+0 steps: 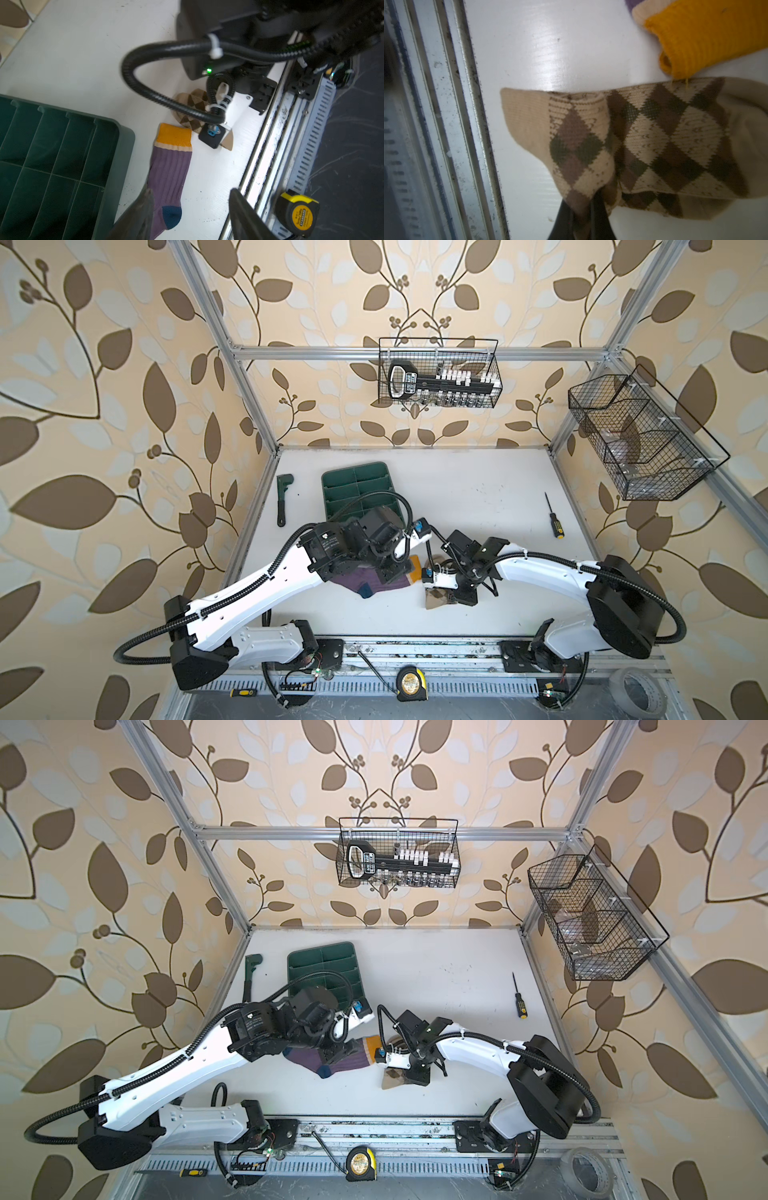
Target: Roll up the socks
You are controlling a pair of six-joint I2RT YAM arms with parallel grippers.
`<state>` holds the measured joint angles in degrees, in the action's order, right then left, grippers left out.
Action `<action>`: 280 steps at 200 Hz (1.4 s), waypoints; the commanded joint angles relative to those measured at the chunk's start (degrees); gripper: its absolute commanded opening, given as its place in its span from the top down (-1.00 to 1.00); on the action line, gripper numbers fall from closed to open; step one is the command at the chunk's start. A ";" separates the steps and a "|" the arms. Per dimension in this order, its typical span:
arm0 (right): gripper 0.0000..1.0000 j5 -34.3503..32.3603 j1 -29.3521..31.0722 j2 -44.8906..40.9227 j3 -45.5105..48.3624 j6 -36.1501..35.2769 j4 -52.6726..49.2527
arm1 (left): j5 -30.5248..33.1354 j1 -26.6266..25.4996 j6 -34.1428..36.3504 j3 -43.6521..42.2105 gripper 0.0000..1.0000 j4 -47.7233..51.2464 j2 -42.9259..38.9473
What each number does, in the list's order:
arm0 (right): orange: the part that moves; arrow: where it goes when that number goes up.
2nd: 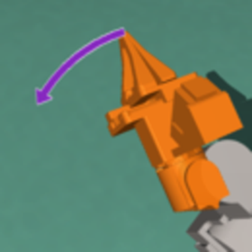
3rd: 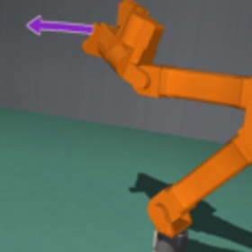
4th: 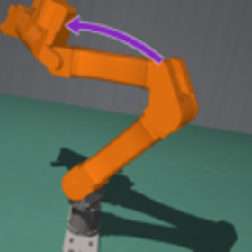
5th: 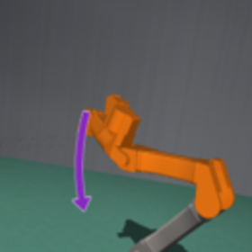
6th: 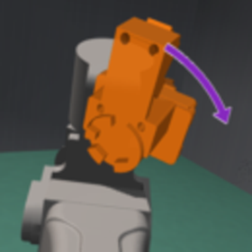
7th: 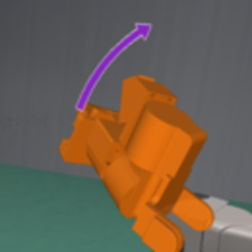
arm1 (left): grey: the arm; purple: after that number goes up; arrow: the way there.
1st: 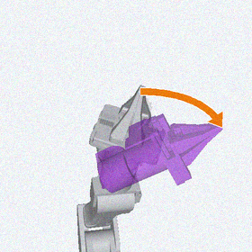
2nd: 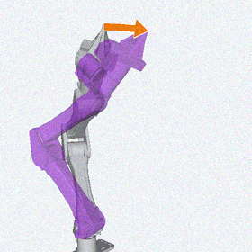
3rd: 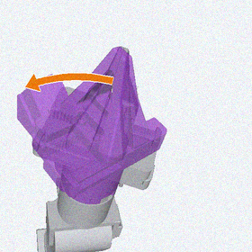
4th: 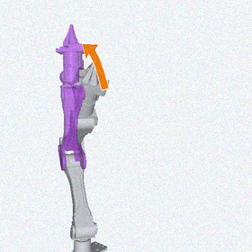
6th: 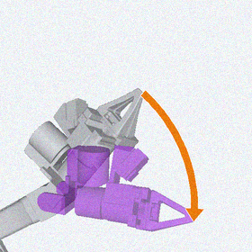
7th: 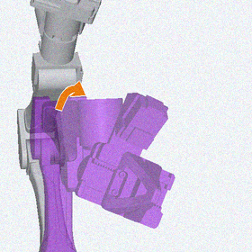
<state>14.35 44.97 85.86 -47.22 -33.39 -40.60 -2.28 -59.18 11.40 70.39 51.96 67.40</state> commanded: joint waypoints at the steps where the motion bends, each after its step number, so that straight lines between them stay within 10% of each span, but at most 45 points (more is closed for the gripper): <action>1: 1.00 1.42 -0.81 4.61 -0.37 0.62 -8.39 | 7.19 -5.84 4.31 -3.07 -0.15 1.54 1.77; 59: 1.00 3.08 -3.69 13.74 -5.48 2.53 -8.61 | 15.81 -17.75 3.41 -7.51 -0.23 -12.54 11.20; 186: 0.88 6.01 -1.64 14.58 -7.12 3.61 -6.60 | 20.15 -15.81 -1.93 -16.69 -0.33 -37.19 28.60; 247: 0.80 6.46 -1.29 10.84 -4.50 4.43 -5.37 | 18.49 -14.76 -5.11 -18.92 0.69 -36.93 32.70; 280: 0.46 6.25 -2.17 7.89 -4.19 5.36 -4.80 | 10.85 -13.68 -7.36 -17.33 0.90 -32.34 32.60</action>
<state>21.06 41.93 94.24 -54.13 -29.56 -46.06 14.04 -76.90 13.39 52.88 15.05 97.03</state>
